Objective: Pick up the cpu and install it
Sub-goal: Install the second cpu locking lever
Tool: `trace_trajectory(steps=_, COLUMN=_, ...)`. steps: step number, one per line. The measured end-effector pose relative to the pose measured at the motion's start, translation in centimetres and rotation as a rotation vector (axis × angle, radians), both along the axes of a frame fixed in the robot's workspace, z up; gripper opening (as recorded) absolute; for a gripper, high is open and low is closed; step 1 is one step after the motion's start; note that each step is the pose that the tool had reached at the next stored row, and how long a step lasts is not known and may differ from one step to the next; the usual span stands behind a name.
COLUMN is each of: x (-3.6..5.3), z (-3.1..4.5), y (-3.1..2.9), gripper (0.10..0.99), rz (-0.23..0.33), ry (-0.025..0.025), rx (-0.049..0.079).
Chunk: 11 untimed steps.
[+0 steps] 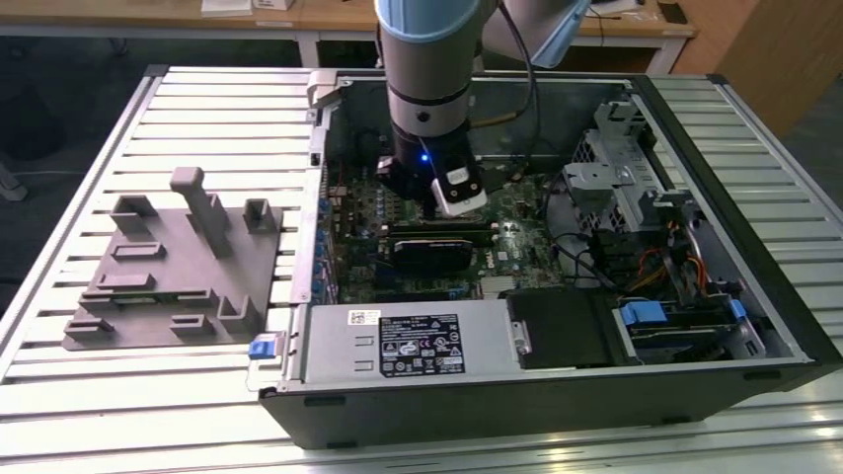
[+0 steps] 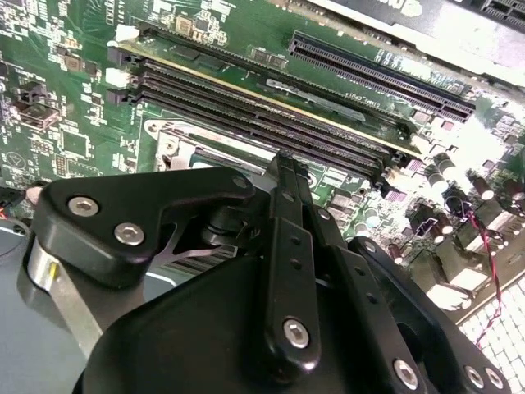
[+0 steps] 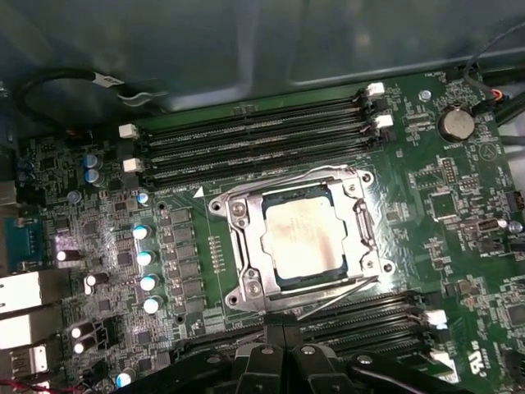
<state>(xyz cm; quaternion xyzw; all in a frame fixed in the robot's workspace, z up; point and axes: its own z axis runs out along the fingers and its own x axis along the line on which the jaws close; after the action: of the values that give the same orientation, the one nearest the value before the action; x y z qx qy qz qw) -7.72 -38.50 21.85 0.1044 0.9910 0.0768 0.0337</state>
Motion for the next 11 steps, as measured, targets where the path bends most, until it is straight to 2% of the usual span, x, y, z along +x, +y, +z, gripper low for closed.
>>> trace_trajectory(steps=11, x=-0.39, z=-1.02, y=-0.82, gripper=0.106, rz=0.012, ry=0.0, rx=0.058)
